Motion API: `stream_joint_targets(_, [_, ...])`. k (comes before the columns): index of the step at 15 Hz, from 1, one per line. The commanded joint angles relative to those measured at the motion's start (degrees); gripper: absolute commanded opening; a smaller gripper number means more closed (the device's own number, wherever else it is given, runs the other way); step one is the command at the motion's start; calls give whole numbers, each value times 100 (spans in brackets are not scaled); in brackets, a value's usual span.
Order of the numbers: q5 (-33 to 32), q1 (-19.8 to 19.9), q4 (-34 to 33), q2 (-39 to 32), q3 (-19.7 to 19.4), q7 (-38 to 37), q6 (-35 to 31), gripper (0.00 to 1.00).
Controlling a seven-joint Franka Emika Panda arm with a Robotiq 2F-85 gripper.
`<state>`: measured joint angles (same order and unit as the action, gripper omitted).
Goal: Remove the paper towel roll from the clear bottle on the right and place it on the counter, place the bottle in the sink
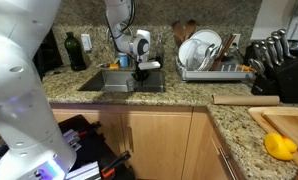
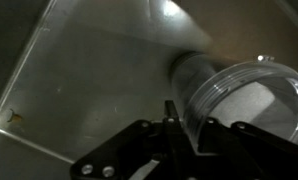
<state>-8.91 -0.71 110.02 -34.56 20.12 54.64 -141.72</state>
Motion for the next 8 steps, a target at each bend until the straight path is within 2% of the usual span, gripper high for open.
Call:
stream_joint_targets(1, [225, -40, 22, 30, -77, 198, 6, 16])
stream_joint_targets(3, [253, 21, 54, 42, -43, 235, 5, 16])
stream_joint_targets(4, [255, 19, 65, 46, -34, 236, 5, 4])
stream_joint_targets(7, [245, -30, 18, 2, -67, 304, -4, 4])
stream_joint_targets(8, [264, -34, 12, -4, -59, 325, 22, 14])
